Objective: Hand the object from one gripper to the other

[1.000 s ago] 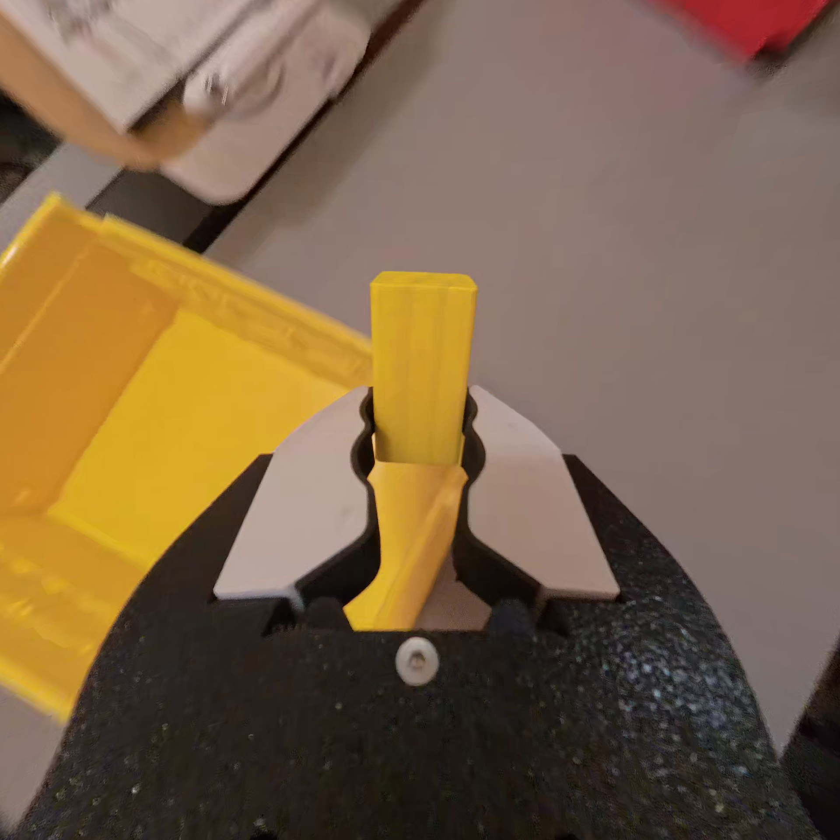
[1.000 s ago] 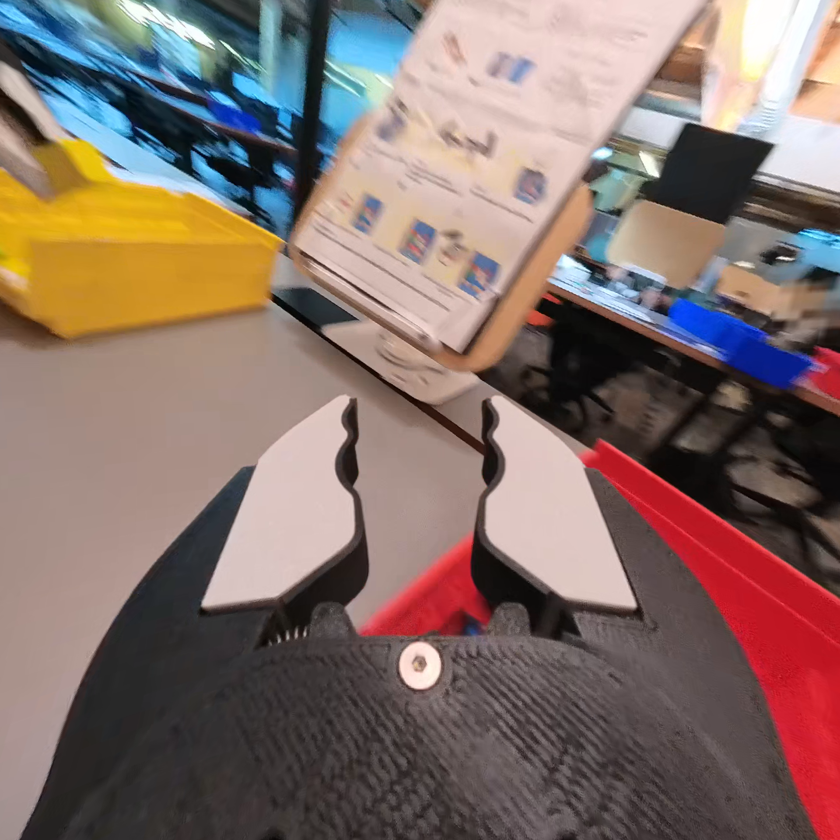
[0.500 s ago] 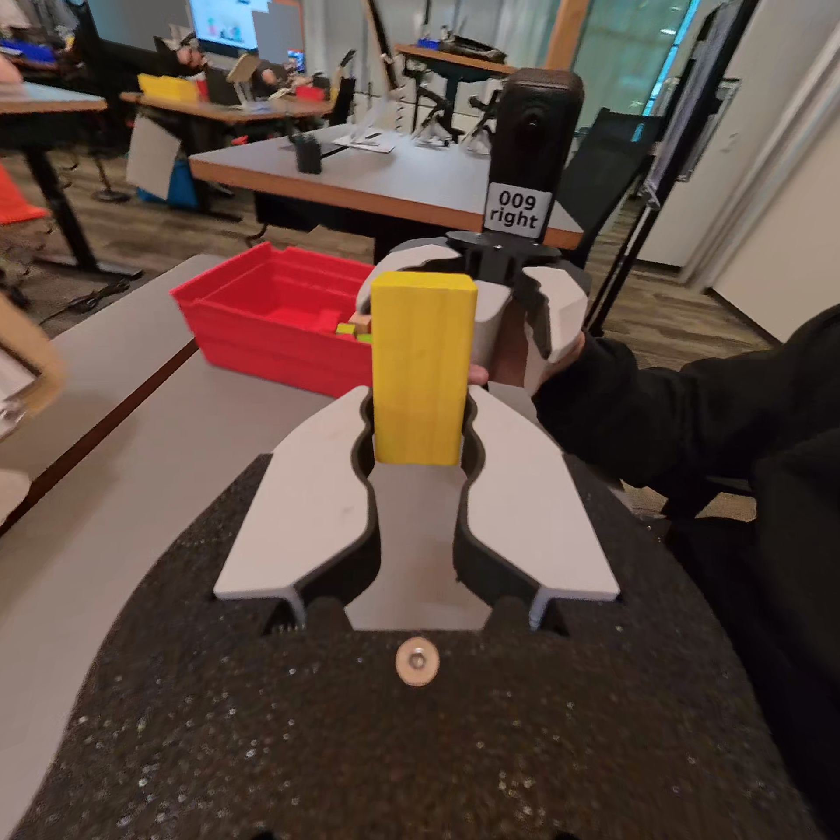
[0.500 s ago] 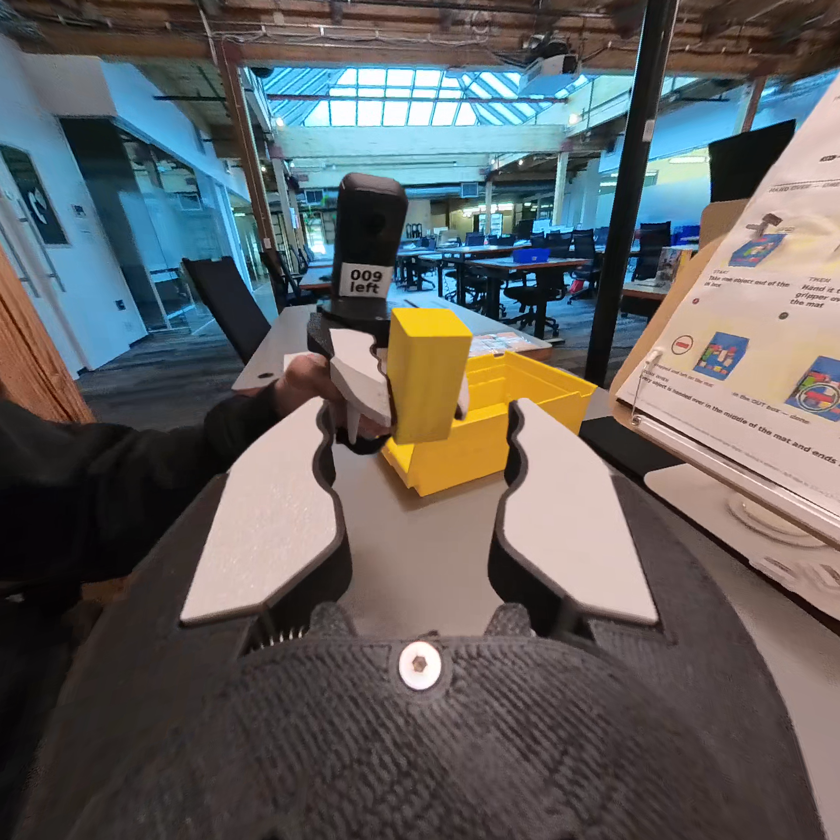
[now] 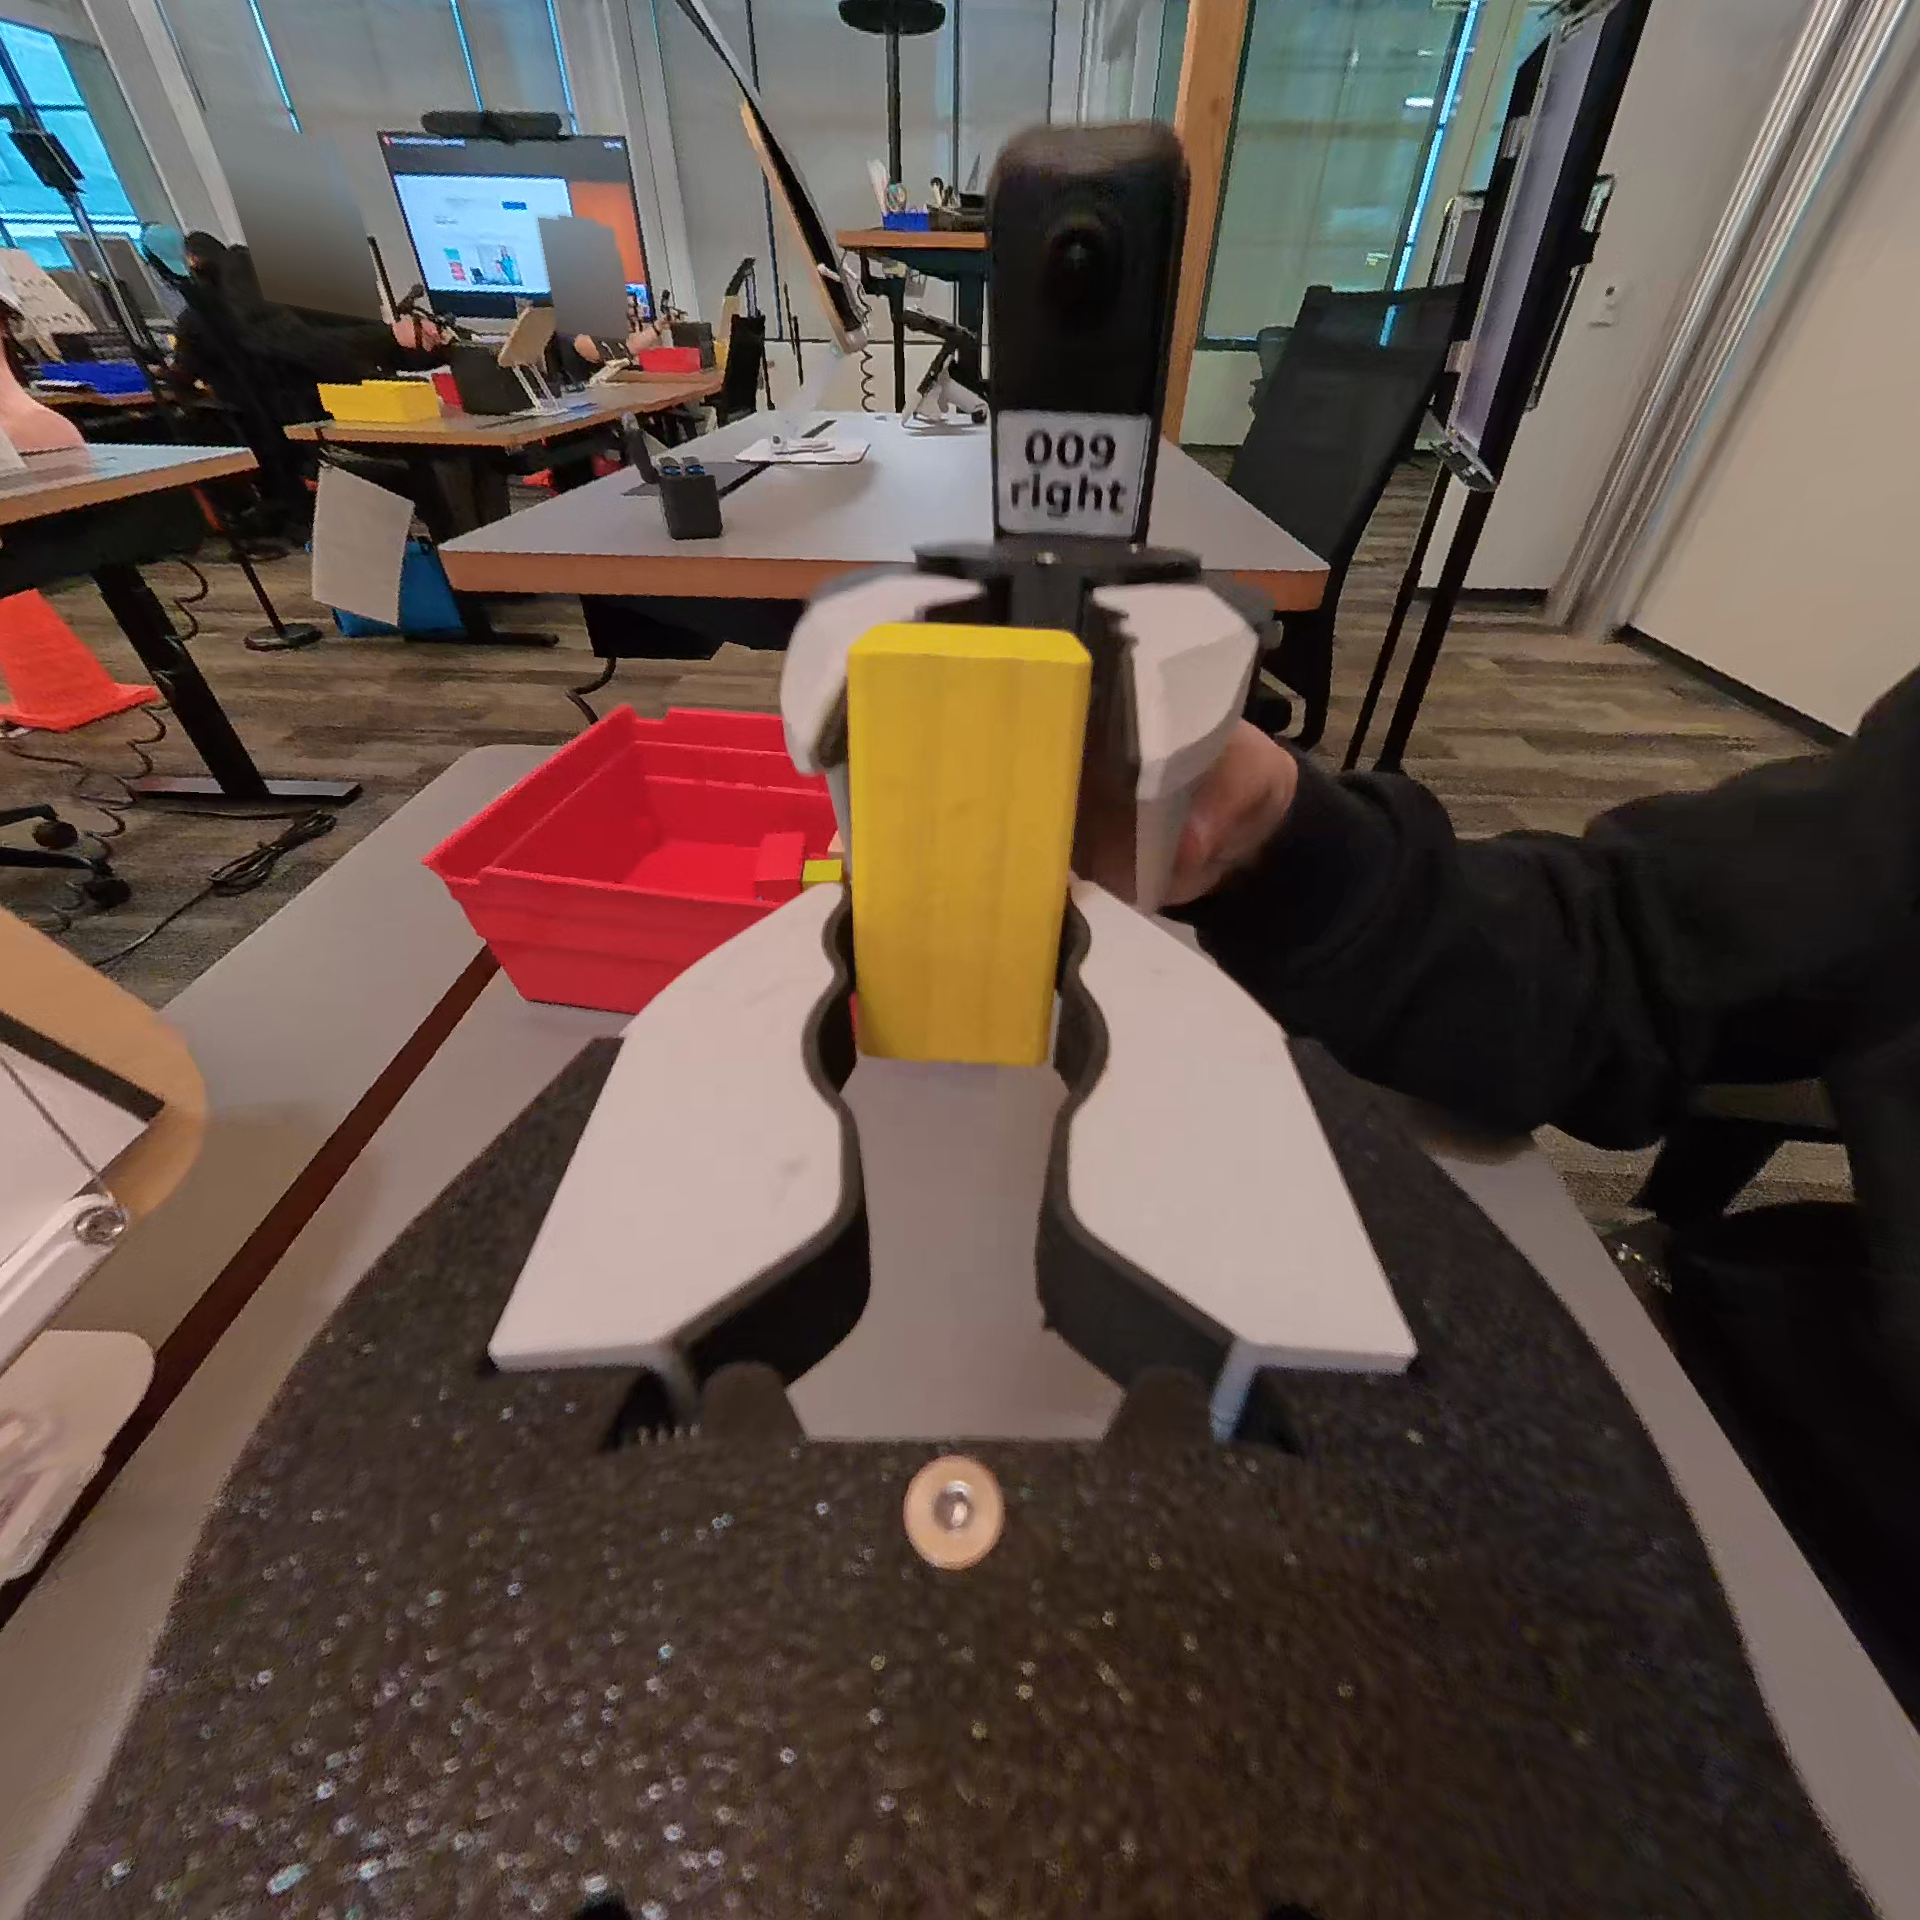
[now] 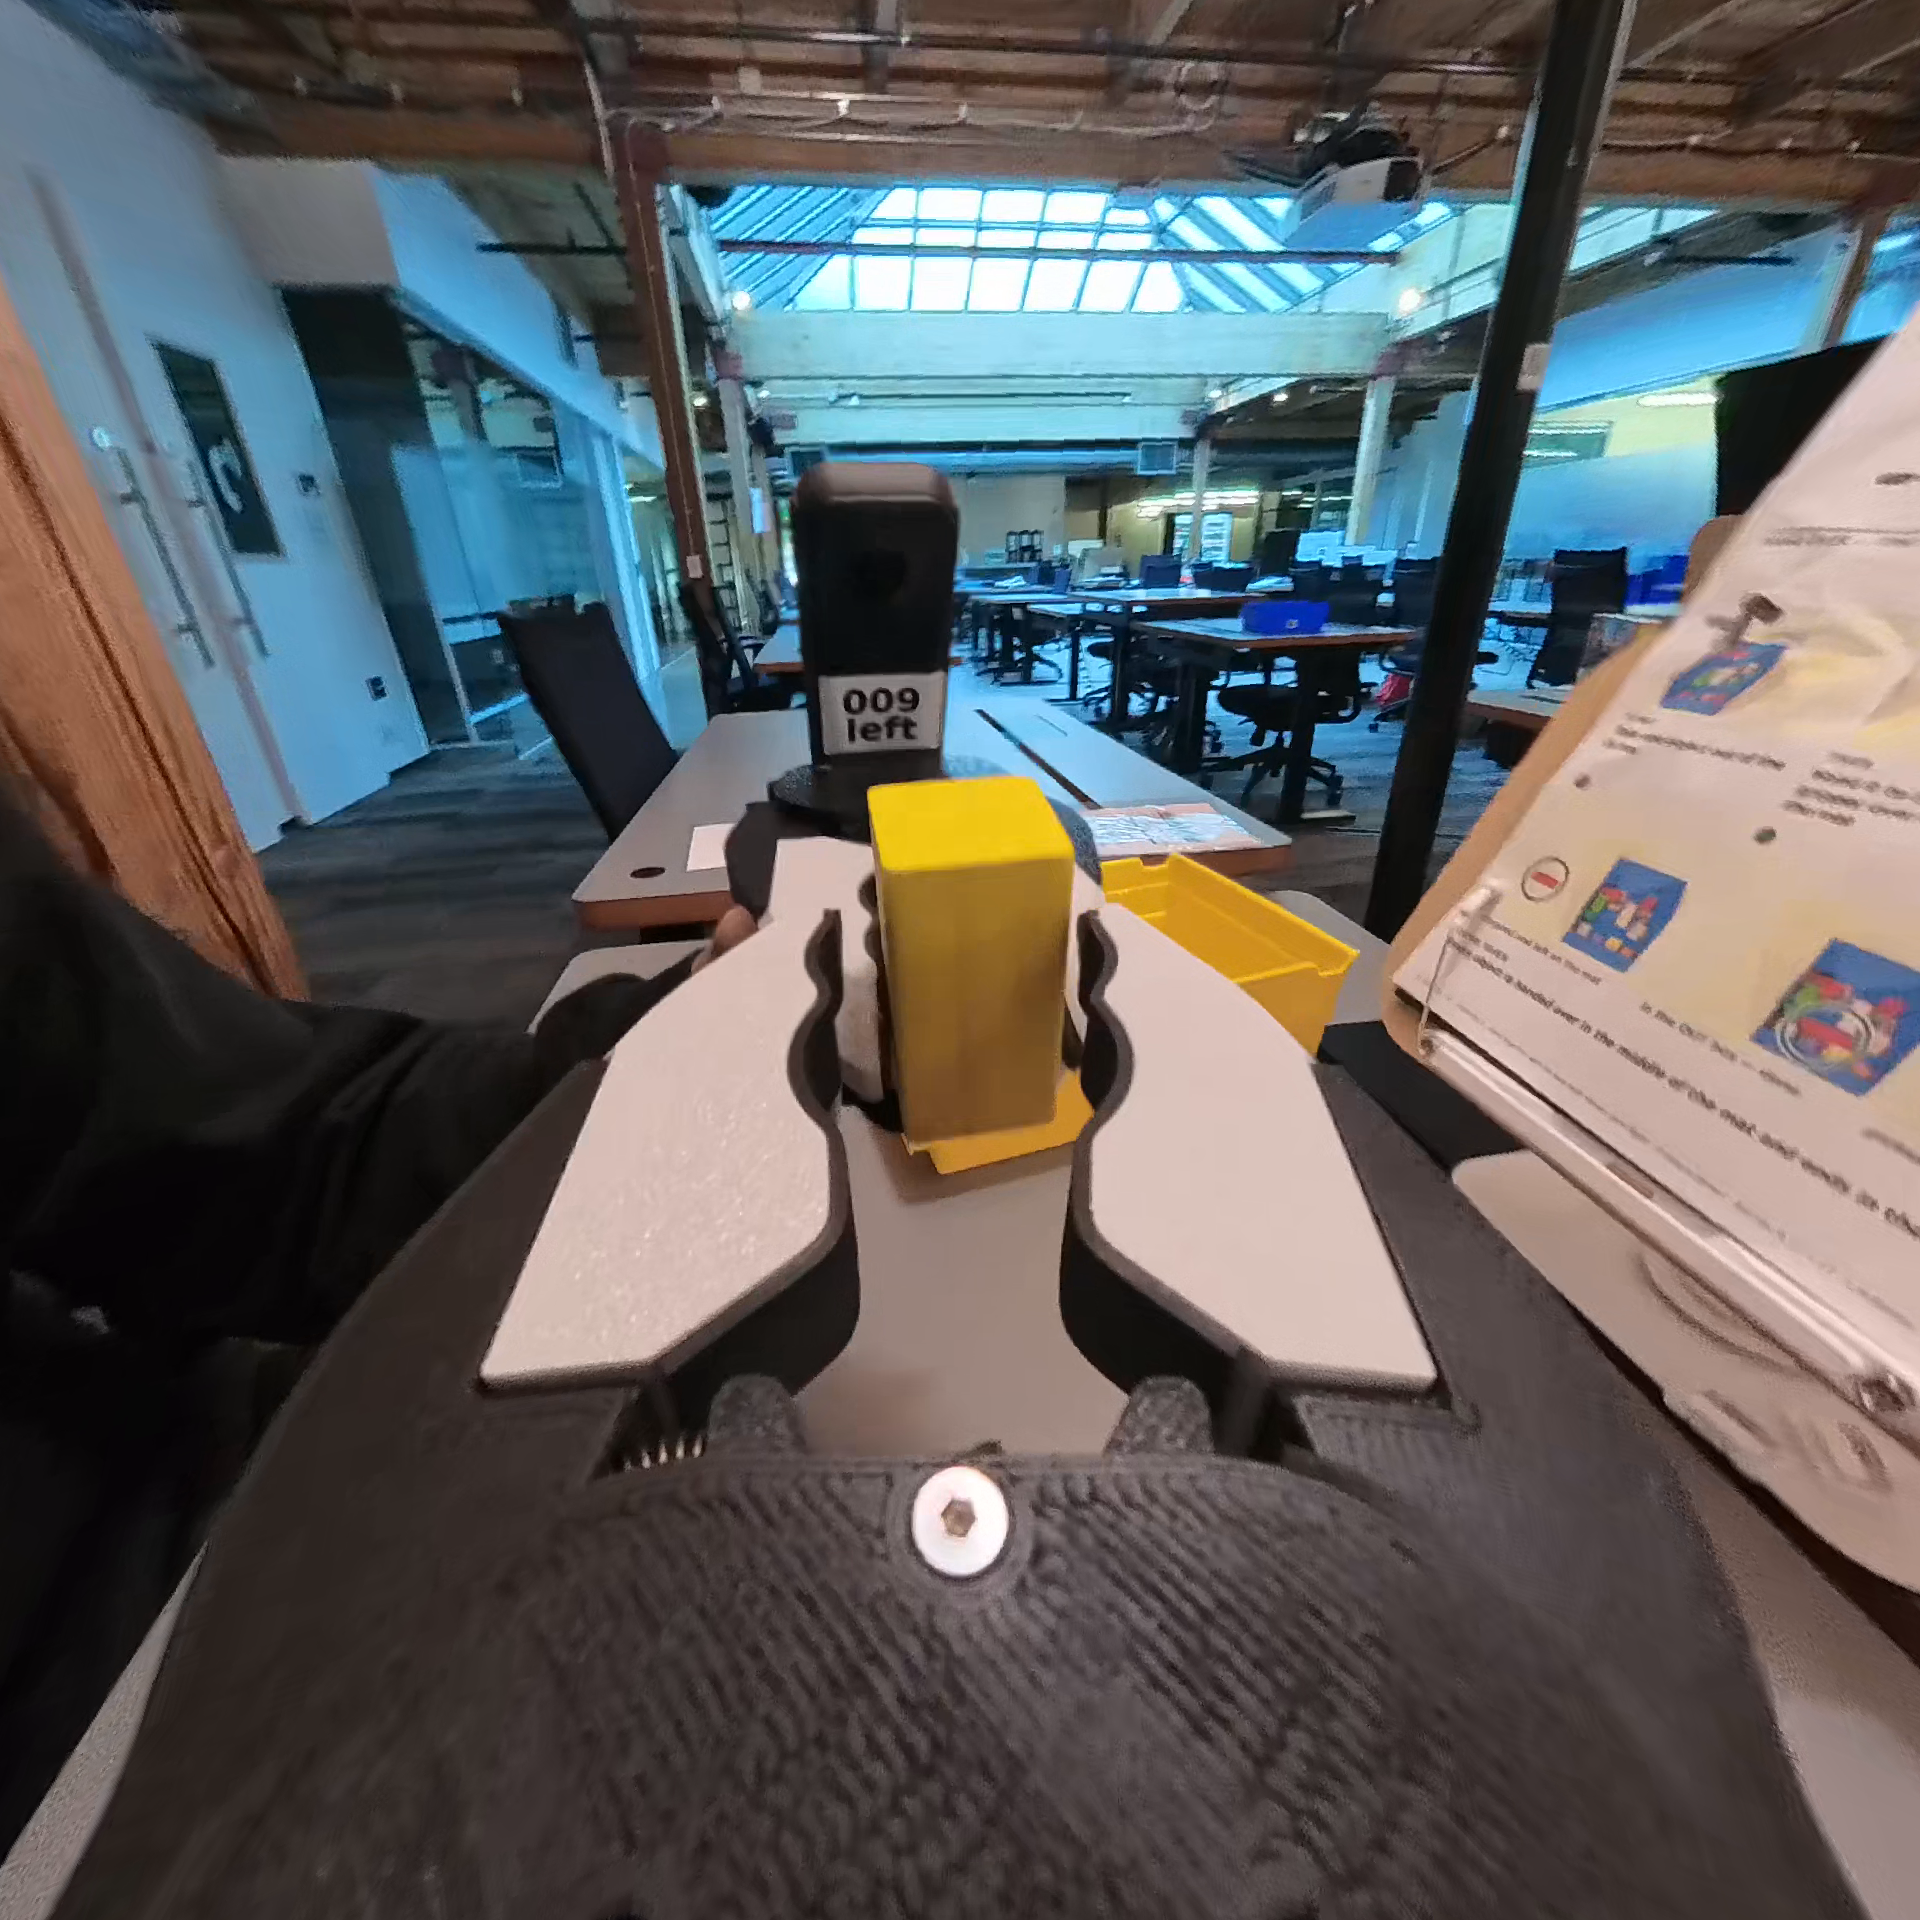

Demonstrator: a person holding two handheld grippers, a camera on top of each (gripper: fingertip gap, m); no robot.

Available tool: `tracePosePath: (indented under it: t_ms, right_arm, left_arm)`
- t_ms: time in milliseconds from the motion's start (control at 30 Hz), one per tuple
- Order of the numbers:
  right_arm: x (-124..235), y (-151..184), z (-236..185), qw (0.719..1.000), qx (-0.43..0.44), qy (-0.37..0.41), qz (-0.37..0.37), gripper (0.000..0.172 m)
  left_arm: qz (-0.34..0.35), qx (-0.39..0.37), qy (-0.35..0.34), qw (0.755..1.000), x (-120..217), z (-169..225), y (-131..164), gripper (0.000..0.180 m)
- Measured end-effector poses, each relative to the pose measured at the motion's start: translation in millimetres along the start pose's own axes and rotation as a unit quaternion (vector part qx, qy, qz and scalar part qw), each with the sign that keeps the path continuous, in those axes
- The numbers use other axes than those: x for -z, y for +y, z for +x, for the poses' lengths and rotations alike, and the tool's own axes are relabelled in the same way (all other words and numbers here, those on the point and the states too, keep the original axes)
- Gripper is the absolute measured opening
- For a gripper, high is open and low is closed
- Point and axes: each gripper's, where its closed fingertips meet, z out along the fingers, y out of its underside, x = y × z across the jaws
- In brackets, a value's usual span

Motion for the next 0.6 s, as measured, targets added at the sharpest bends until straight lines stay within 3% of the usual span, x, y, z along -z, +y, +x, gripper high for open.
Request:
tracePosePath:
  t_ms: [300, 400, 500, 600]
  right_arm:
    - [-41.1, -4.3, 8.0, 0.999, 0.023, -0.029, -0.016, 0.036]
    - [-42.0, -3.0, 19.4, 1.000, 0.004, 0.010, -0.022, 0.036]
    - [-9.9, -6.3, 49.2, 0.993, 0.019, 0.106, -0.045, 0.036]
    - [65.2, -4.6, 100.5, 0.961, 0.006, 0.265, -0.083, 0.036]
  left_arm:
    - [0.006, -0.005, -0.041, 0.999, 27.3, -15.8, 2.1, 0.035]
    - [0.008, 0.020, -0.066, 0.998, 34.1, -27.9, 5.9, 0.036]
    - [-0.018, 0.023, -0.113, 0.993, 46.1, -43.2, 13.4, 0.045]
    - [-0.029, 0.018, -0.143, 0.989, 59.1, -49.6, 13.5, 0.047]
